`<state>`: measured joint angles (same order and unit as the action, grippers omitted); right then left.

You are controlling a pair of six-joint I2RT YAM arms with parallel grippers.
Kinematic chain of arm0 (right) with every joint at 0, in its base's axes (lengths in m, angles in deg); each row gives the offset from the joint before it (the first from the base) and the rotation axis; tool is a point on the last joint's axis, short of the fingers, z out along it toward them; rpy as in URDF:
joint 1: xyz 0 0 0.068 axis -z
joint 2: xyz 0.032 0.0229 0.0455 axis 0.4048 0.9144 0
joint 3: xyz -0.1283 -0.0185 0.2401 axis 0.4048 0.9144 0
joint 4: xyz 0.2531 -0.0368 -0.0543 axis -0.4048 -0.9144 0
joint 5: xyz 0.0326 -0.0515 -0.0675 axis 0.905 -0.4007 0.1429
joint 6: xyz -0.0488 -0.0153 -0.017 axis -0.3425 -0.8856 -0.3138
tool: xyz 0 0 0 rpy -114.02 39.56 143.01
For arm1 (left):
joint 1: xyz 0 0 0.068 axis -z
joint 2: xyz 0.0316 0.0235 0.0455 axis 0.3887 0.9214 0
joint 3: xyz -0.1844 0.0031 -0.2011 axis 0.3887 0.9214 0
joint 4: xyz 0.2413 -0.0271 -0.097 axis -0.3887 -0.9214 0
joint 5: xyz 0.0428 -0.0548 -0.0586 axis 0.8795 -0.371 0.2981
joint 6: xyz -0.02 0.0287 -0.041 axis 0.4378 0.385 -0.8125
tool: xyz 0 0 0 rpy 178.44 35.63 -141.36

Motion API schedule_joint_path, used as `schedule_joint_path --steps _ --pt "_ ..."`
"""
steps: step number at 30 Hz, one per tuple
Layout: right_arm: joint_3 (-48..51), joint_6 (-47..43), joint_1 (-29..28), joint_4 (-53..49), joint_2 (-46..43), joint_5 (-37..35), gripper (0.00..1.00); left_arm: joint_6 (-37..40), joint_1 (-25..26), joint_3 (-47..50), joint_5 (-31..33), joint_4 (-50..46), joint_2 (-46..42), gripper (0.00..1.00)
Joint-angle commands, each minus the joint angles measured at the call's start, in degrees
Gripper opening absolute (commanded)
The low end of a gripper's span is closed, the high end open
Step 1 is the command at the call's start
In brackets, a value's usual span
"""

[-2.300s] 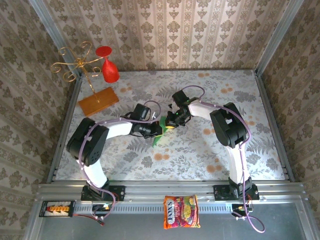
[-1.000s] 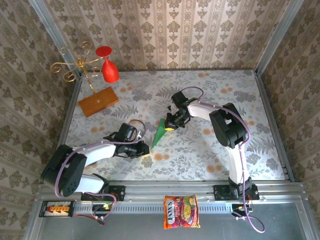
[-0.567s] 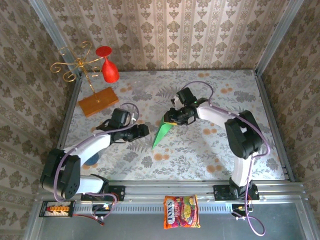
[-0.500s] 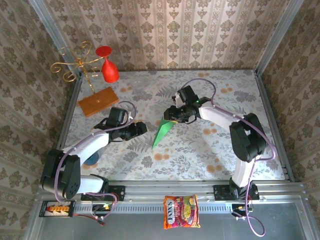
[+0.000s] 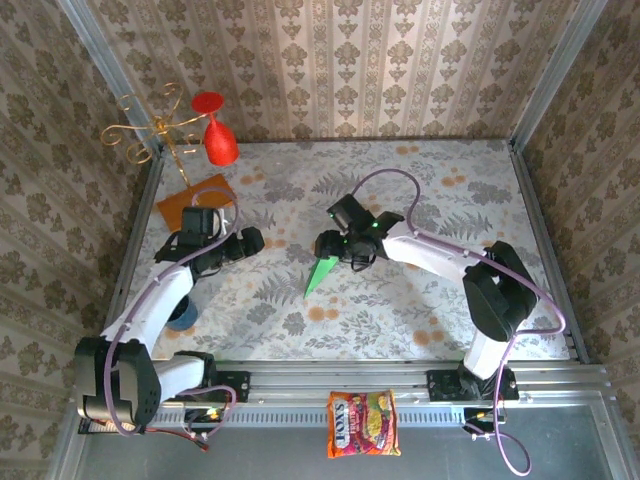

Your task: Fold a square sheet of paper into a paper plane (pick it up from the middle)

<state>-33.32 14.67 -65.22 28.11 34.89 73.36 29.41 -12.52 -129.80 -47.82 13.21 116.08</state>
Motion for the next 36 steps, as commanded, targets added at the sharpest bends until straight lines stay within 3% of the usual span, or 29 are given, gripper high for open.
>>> schedule_joint_path --steps 1,9,14,22,25,36 --pt "-2.25 8.04 -1.42 -1.87 3.46 -7.51 0.72 4.20 -0.68 -1.16 0.72 -2.75 -0.75 0.93" --pt "-8.22 13.38 -3.32 -6.29 9.86 -12.26 0.69 4.53 -1.06 -0.59 -0.65 -1.05 -0.74 0.97" --pt "-9.43 16.36 -3.66 -7.99 11.59 -15.13 0.62 4.60 -1.13 -0.10 -0.37 -1.02 -0.82 0.98" --pt "-11.02 17.32 -3.74 -8.01 14.38 -12.72 0.59 4.57 -1.05 0.06 -0.87 -0.70 -0.56 0.99" --pt "-10.05 18.75 -3.96 -7.93 13.33 -13.76 0.51 4.59 -1.14 0.09 -0.99 -0.75 -0.34 1.00" --pt "-4.35 24.90 -4.76 -5.84 7.26 -16.07 0.41 4.45 -1.04 0.73 0.94 -0.97 -0.96 1.00"
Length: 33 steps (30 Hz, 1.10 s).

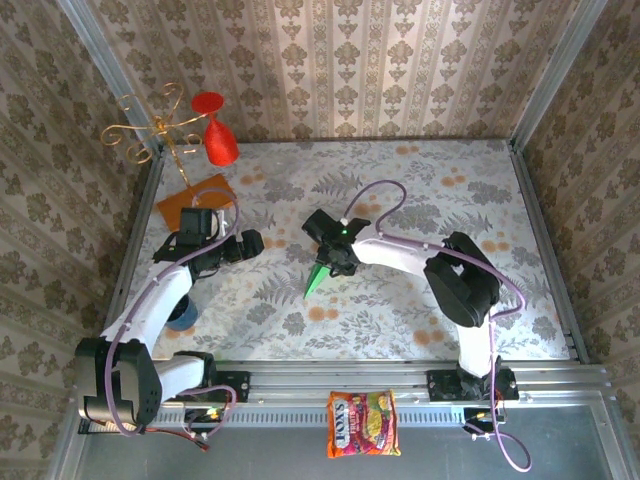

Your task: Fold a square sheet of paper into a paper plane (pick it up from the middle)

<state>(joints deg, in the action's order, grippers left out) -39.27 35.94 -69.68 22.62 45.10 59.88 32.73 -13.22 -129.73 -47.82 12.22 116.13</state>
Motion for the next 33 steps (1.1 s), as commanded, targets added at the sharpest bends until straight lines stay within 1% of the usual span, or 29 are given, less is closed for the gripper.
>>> schedule_joint_path --steps 1,4,10,11,17,25,33 --pt "2.30 4.25 -0.23 -0.01 -3.60 -2.83 0.40 1.09 -0.40 0.93 1.24 0.21 -1.28 1.00" --pt "3.67 5.54 -0.25 0.71 -4.51 -3.30 0.36 1.21 -0.40 0.97 1.41 0.34 -1.75 1.00" --pt "4.70 6.58 0.43 1.90 -4.01 -0.60 0.34 1.21 -0.36 0.94 1.35 0.10 -1.57 1.00" --pt "4.92 6.82 0.62 3.79 -3.97 -0.24 0.34 1.10 -0.34 0.97 1.34 0.10 -1.57 1.00" --pt "5.37 7.45 1.33 5.21 -2.87 1.77 0.29 1.10 -0.33 1.03 0.70 0.24 -1.24 1.00" --pt "5.23 7.48 1.47 5.89 -2.15 2.12 0.24 1.02 -0.31 1.15 0.09 0.39 -0.91 1.00" --pt "5.02 7.71 1.64 6.51 -0.62 3.38 0.21 1.02 -0.29 0.95 -0.08 0.23 -0.46 1.00"
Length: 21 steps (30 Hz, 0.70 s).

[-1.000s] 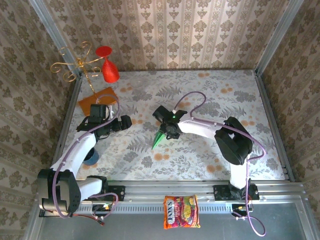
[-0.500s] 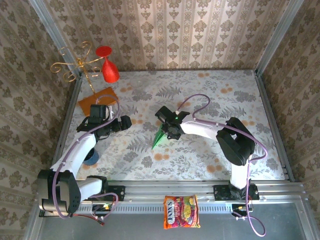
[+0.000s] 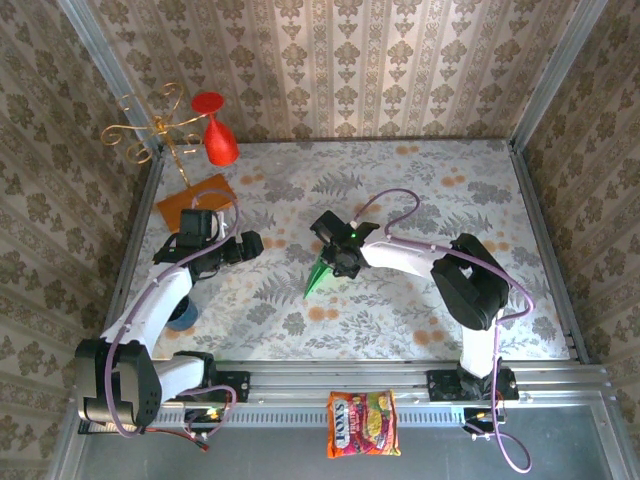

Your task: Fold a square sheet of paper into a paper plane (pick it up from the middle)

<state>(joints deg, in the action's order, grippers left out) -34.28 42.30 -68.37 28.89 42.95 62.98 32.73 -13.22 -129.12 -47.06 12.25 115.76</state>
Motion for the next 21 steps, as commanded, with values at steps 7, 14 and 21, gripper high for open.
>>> schedule_joint_path --steps 7,14,21 --pt "-0.38 -0.81 0.48 -0.35 0.02 -1.46 0.10 0.71 -0.33 -0.03 -1.63 0.28 0.90 1.00" --pt "-1.15 -14.16 0.83 4.26 -4.80 -1.93 0.08 0.56 -0.33 -0.86 -3.18 0.13 2.44 1.00" --pt "1.55 -25.05 1.72 17.91 -6.54 11.09 0.09 -0.69 -0.31 -1.78 -3.65 0.53 2.72 1.00"
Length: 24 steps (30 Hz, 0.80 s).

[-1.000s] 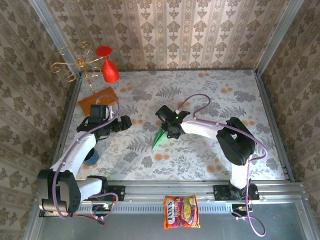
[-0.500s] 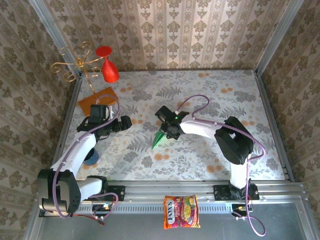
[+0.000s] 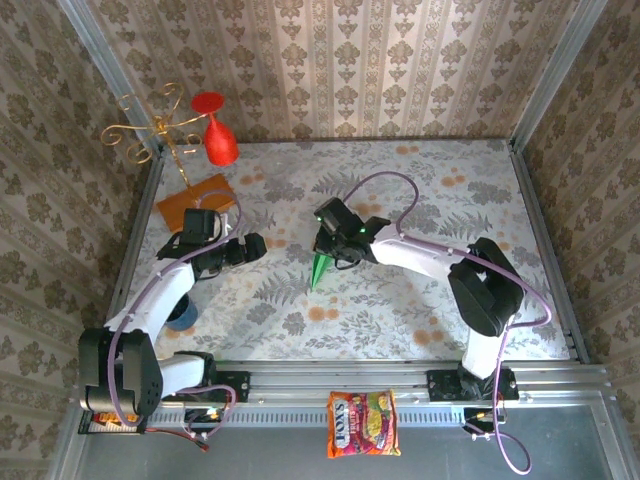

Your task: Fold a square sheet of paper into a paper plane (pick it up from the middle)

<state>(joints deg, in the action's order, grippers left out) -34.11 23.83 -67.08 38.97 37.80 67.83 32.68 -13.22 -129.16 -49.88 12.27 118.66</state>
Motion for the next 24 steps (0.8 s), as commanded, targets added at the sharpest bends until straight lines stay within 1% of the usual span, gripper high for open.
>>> schedule_joint_path --steps 1,4,6,8,13,16,18,24 --pt "2.55 -6.67 0.73 10.72 -0.96 8.85 0.09 -0.89 -0.33 -1.73 -0.35 0.69 -0.47 1.00" --pt "5.68 -5.43 1.50 18.87 1.01 16.82 0.09 -1.93 -0.38 -1.71 0.63 1.31 -1.01 1.00" --pt "7.71 -3.86 1.78 24.42 2.00 21.15 0.09 -2.54 -0.20 -1.72 -0.02 1.96 -0.93 1.00" --pt "9.56 -2.50 1.97 28.03 2.57 23.28 0.09 -3.14 0.21 -1.64 -0.24 2.54 -0.79 1.00" --pt "14.24 -1.00 3.03 31.70 4.27 24.94 0.09 -4.48 3.16 -1.51 -0.35 3.71 1.41 1.00" --pt "16.98 -0.21 3.47 33.29 5.00 24.62 0.09 -5.59 5.42 -1.12 -0.52 4.59 3.36 0.97" --pt "18.17 0.41 3.47 34.37 5.37 24.08 0.09 -6.61 6.36 -0.27 -2.11 6.18 4.48 0.95" --pt "20.57 1.72 3.96 35.62 5.68 22.85 0.09 -7.70 6.08 0.69 -6.32 7.81 8.30 0.88"
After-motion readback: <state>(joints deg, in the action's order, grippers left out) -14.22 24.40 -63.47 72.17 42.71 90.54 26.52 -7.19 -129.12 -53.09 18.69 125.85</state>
